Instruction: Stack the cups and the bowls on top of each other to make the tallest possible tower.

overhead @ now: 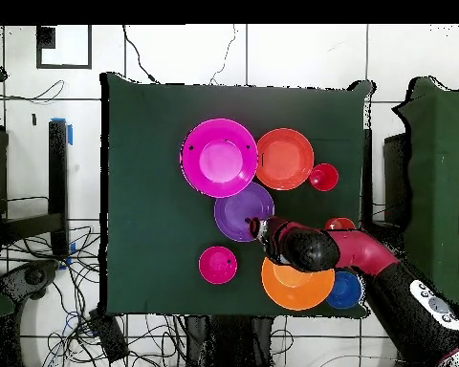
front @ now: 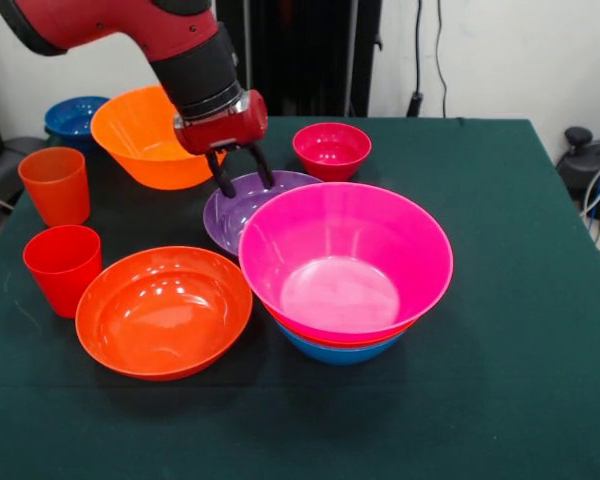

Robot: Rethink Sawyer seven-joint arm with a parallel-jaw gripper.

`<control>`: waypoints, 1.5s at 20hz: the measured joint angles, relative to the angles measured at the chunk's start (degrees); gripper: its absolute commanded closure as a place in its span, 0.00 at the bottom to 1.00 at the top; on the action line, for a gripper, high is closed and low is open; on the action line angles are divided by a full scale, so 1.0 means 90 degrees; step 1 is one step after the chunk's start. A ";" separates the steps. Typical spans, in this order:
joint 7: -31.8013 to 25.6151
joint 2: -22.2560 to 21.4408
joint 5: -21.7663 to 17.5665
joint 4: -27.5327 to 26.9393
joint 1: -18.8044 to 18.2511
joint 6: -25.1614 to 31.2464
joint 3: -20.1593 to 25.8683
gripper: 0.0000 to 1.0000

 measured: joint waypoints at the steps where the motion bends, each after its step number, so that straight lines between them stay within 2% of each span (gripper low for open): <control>1: 0.0000 -0.0009 0.0007 0.0000 0.0003 0.0000 -0.0006 0.00; 8: 0.0000 -0.0185 0.0096 0.0002 0.0009 0.0000 -0.0016 0.00; 18: 0.0000 -0.0673 0.0361 -0.0058 0.0009 0.0069 -0.0016 0.00; 24: 0.0000 -0.0773 0.0400 -0.0227 0.0009 0.0143 -0.0016 0.00; 30: 0.0000 -0.0645 0.0399 -0.0482 0.0036 0.0143 -0.0017 0.00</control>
